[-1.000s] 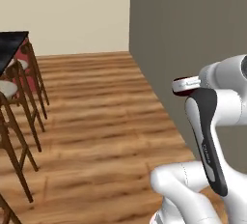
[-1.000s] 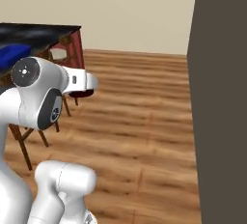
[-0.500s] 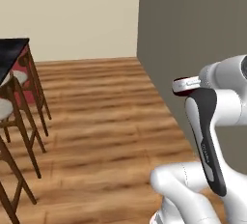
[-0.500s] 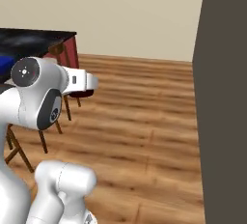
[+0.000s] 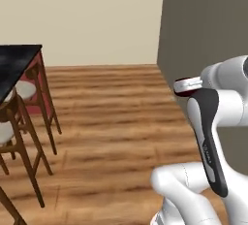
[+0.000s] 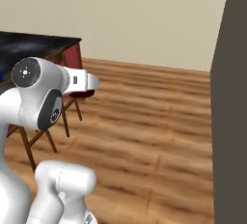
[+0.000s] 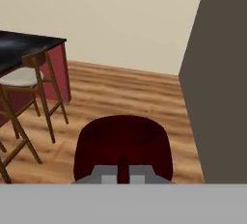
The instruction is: There is a tray on the dining counter. Grab the cup, mug, and pitcher and place them on the tray. The pitcher may be placed next to the tray if it cannot fit the tray.
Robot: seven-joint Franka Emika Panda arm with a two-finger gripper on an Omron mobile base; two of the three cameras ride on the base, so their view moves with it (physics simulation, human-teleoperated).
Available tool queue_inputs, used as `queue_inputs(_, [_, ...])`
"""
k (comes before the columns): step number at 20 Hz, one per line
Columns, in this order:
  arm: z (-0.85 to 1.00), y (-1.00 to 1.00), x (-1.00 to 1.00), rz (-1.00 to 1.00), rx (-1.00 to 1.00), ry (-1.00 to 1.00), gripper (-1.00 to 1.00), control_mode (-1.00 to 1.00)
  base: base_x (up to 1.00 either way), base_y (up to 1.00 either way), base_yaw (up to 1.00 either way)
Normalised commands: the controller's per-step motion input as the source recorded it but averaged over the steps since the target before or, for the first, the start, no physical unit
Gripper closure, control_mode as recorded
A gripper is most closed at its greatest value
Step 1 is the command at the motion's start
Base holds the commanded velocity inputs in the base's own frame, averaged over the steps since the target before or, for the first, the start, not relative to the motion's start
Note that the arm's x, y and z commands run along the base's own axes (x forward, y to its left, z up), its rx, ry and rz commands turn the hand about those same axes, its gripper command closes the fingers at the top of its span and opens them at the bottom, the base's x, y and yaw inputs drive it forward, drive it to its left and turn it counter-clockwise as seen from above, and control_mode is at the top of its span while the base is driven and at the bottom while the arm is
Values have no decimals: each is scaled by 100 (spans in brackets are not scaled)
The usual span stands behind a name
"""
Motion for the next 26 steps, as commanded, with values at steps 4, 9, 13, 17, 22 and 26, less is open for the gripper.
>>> queue_inputs(4, [0, 0, 0, 0, 0, 0, 100, 100, 100, 0, 37])
queue_inputs(9, [0, 0, 0, 0, 0, 0, 100, 100, 96, -5, 58])
queue_inputs(13, [0, 0, 0, 0, 0, 0, 100, 100, 84, -13, 73])
queue_inputs(17, [0, 0, 0, 0, 0, 0, 100, 100, 83, -24, 77])
queue_inputs(22, [0, 0, 0, 0, 0, 0, 100, 100, 78, -38, 77])
queue_inputs(26, [0, 0, 0, 0, 0, 0, 100, 100, 75, -46, 72])
